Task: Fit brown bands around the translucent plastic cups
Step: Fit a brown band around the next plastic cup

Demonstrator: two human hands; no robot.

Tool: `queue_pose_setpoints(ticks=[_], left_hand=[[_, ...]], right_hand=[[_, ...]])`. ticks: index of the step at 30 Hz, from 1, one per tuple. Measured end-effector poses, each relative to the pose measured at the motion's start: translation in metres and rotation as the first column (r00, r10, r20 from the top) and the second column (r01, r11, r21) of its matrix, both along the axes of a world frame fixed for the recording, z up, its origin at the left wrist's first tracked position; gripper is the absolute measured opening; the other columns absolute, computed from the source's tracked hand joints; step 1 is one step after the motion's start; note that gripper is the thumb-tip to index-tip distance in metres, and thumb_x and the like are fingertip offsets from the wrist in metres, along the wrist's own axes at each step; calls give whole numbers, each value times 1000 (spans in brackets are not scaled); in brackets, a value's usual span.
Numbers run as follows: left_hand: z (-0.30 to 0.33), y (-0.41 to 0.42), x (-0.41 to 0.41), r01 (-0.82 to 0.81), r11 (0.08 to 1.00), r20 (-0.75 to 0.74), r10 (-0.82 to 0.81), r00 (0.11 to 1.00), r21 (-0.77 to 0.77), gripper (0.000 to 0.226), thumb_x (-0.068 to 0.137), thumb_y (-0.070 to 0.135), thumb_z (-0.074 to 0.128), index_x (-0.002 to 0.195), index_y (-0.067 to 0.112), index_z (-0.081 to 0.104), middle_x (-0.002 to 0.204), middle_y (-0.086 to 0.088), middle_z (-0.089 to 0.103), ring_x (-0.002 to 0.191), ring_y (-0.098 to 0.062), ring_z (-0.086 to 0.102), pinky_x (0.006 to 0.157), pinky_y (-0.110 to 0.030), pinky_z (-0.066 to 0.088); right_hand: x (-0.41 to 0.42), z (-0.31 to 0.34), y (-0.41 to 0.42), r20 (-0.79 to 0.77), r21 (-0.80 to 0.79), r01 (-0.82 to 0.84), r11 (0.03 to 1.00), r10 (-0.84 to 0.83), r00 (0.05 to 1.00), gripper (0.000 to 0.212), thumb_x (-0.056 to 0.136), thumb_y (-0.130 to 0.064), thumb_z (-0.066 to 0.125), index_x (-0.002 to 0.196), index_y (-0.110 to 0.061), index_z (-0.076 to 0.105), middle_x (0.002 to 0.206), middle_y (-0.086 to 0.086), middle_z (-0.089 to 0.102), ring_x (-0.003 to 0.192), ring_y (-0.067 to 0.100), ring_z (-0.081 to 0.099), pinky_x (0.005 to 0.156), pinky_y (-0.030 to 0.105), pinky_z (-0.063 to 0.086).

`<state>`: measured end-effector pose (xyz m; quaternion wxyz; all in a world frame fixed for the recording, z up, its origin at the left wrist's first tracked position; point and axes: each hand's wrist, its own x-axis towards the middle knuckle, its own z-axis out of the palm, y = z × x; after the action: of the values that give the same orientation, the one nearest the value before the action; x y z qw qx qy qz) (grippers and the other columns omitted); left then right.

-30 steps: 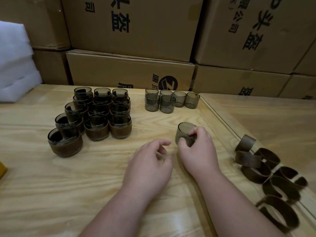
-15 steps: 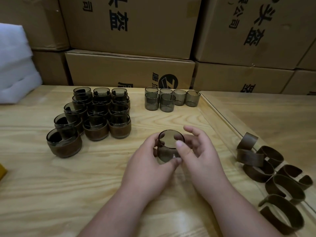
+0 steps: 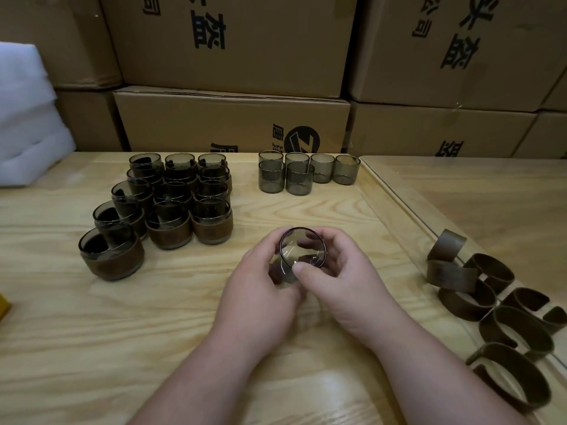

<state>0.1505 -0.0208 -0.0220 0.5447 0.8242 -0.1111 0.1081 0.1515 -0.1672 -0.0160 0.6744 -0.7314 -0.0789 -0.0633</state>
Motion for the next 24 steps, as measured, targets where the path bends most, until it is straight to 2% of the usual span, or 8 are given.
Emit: queue_pose_setpoints(ticks=[3, 6, 11, 14, 16, 18, 22, 24], left_hand=[[1, -1, -2, 29, 999, 21, -29, 999, 25, 73, 77, 11, 75, 124, 63, 56, 121, 29, 65, 108, 2, 66, 98, -31, 54], [4, -2, -5, 51, 995, 83, -58, 995, 90, 76, 77, 9, 73, 124, 65, 55, 122, 38, 59, 117, 9, 58, 101, -30, 51], [4, -2, -6, 81, 989, 114, -95, 989, 120, 79, 75, 6, 74, 123, 65, 57, 125, 37, 59, 108, 10, 59, 90, -9, 46], [3, -3, -5, 94, 987, 108, -109, 988, 133, 79, 74, 6, 77, 128, 60, 57, 126, 35, 60, 106, 7, 59, 90, -10, 45], [2, -4, -5, 80, 988, 108, -94, 990, 130, 82, 73, 7, 80, 129, 61, 55, 124, 37, 59, 106, 8, 58, 88, -6, 43], [2, -4, -5, 67, 990, 104, -80, 991, 123, 88, 71, 7, 83, 124, 71, 51, 123, 41, 57, 106, 10, 58, 86, -2, 40], [-1, -3, -3, 44, 995, 88, -52, 995, 93, 87, 70, 10, 87, 123, 69, 52, 121, 36, 60, 103, 7, 60, 85, -2, 41], [-3, -3, -1, 31, 997, 69, -36, 997, 71, 80, 71, 15, 89, 126, 62, 55, 123, 29, 63, 104, 6, 62, 86, -4, 42]], right_hand=[[-1, 0, 1, -6, -41, 38, 998, -38, 999, 65, 60, -44, 82, 119, -28, 61, 109, -18, 72, 99, 8, 73, 84, 25, 58], [-3, 3, 3, 11, -69, 85, 994, -84, 996, 63, 56, -54, 80, 113, -33, 64, 104, -24, 71, 94, 6, 73, 79, 23, 57], [-1, 3, 4, -10, -18, 195, 981, -195, 981, 54, 55, -57, 82, 99, -28, 68, 101, -6, 75, 88, 12, 74, 75, 28, 59], [-1, 6, 4, -29, -2, 235, 972, -235, 972, 42, 68, -55, 84, 94, -24, 70, 91, -8, 76, 80, 6, 72, 69, 22, 56], [0, 7, 4, -27, 12, 262, 965, -261, 965, 30, 82, -49, 80, 89, -22, 71, 85, -5, 75, 75, 10, 68, 70, 32, 56], [1, 7, 5, -35, 22, 278, 960, -277, 960, 31, 86, -52, 73, 87, -21, 73, 82, 1, 74, 74, 15, 65, 72, 39, 57], [1, 8, 4, -40, 83, 269, 959, -267, 963, 24, 101, -37, 63, 85, -25, 77, 80, -2, 77, 73, 9, 72, 63, 21, 55], [2, 8, 4, -46, 84, 270, 959, -267, 963, 26, 103, -35, 60, 87, -26, 78, 84, 0, 78, 80, 14, 75, 66, 23, 57]])
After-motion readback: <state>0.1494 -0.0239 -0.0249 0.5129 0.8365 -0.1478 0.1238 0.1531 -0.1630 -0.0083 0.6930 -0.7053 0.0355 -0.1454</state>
